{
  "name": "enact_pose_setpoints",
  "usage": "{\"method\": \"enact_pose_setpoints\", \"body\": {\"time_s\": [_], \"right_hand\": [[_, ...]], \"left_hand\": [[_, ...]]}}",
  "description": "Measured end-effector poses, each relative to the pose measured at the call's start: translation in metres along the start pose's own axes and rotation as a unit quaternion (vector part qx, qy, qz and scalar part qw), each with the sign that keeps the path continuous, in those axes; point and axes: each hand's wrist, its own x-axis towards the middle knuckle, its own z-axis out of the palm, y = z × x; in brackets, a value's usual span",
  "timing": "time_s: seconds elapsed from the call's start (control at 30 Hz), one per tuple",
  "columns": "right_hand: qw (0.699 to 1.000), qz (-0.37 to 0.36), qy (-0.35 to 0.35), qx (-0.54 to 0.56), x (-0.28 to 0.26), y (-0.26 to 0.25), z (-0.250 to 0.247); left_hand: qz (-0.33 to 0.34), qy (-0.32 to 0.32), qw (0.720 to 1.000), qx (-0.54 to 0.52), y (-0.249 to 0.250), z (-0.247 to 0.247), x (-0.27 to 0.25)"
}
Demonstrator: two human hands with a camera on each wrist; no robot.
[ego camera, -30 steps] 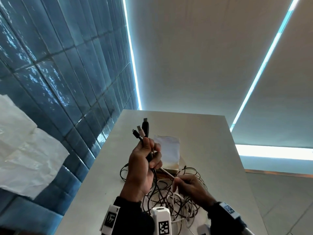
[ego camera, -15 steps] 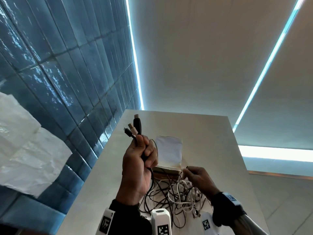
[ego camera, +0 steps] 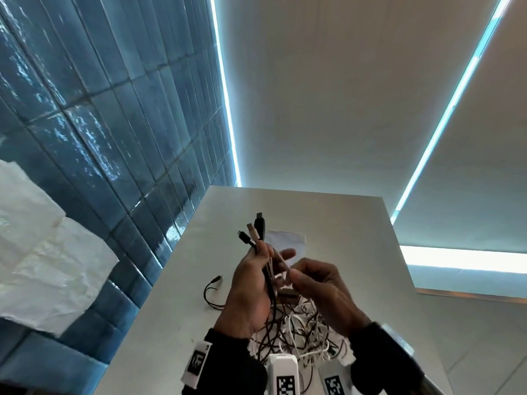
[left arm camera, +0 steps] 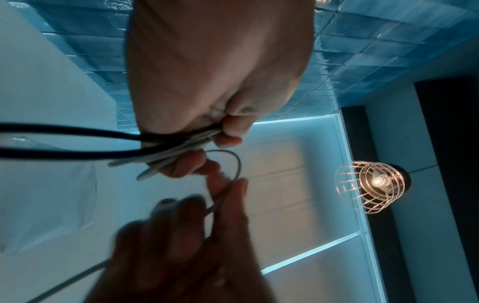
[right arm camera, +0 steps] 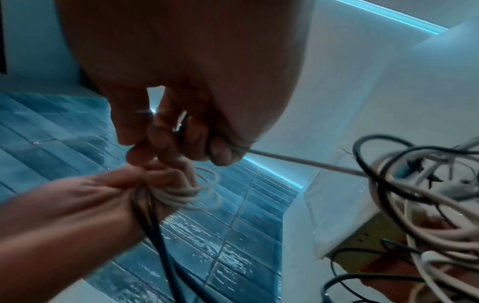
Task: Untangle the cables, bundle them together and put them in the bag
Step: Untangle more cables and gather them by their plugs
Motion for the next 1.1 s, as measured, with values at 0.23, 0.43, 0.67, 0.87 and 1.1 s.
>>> {"method": "enact_pose_setpoints", "body": {"time_s": [0.23, 0.43, 0.67, 0.87, 1.1], "right_hand": [[0.992, 0.051, -0.003, -0.114, -0.012, 0.034, -0.021], [0.979, 0.107, 0.039, -0.168, -0.017, 0.074, -0.049], [0.973, 0.130, 0.044, -0.183, -0.014, 0.089, -0.055], [0.954, 0.156, 0.068, -0.247, -0.004, 0.089, -0.061], [0.948, 0.120, 0.239, -0.172, 0.022, 0.066, -0.066]], "left_hand": [[0.117, -0.052, 0.985, -0.113, 0.026, 0.007, -0.015], [0.202, -0.089, 0.970, -0.103, 0.051, 0.001, -0.027], [0.207, -0.115, 0.967, -0.096, 0.054, -0.005, -0.032], [0.195, -0.095, 0.972, -0.094, 0.051, -0.005, -0.031], [0.176, -0.053, 0.979, -0.086, 0.050, -0.011, -0.027]]}}
